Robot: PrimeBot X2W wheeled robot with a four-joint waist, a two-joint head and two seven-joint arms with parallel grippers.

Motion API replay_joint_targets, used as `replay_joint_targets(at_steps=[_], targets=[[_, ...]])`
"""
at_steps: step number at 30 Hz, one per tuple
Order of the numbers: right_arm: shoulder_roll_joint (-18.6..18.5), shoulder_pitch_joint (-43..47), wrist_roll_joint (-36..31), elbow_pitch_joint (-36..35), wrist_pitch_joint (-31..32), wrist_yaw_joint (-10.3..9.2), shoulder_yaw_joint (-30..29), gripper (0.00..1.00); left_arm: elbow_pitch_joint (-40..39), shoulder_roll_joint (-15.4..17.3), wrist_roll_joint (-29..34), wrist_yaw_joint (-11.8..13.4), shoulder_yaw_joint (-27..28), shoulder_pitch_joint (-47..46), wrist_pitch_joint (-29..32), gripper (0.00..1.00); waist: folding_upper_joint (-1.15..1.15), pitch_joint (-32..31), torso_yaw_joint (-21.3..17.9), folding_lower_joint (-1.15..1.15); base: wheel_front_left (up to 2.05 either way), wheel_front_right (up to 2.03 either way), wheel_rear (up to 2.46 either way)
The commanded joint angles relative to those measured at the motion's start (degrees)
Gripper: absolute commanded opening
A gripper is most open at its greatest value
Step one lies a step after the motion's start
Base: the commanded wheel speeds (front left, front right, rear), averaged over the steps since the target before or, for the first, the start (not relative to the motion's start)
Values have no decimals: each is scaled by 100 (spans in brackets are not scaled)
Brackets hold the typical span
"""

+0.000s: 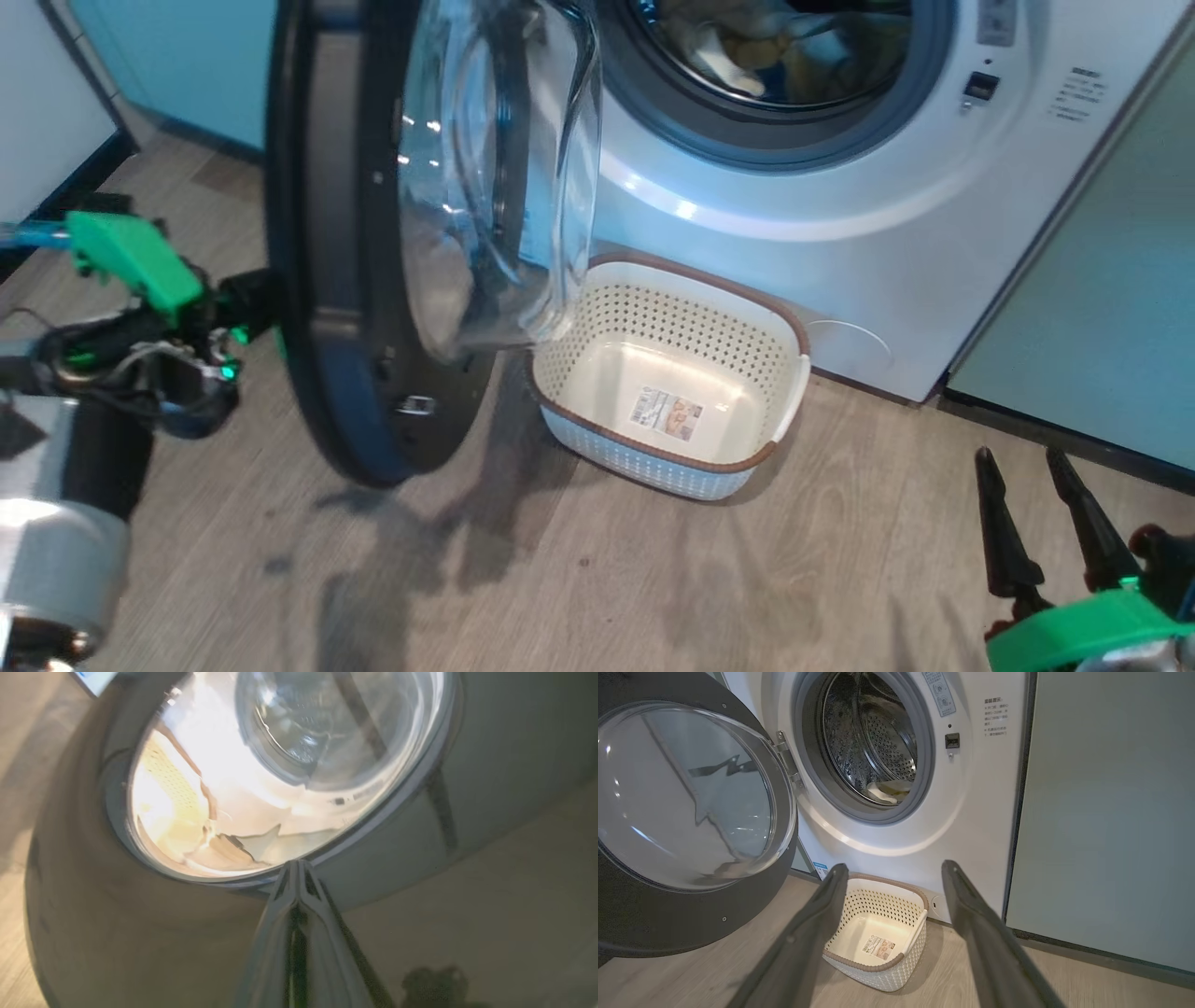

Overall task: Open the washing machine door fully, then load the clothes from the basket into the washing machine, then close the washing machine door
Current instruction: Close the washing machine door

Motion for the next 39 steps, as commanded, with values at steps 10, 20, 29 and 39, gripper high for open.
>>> replay_joint_targets(at_steps=[10,20,29,39], targets=[[4,-23,-45,-205,-55,1,-45,100,-829,-261,-68,-33,-28,82,115,0,0,-39,-591,0,0,0,0],[3,-62,-55,-206,-55,1,-3,100,-1203,-520,120,-33,25,269,-438,0,0,-70,-1432,0,0,0,0],[50,-115,-52,-247,-55,1,-10,100,-1350,-547,234,-33,172,288,-818,0,0,61,-2323,0,0,0,0],[124,-167,-32,-287,-55,1,-53,100,-1380,-449,276,-33,375,245,-1073,0,0,190,-3011,0,0,0,0]])
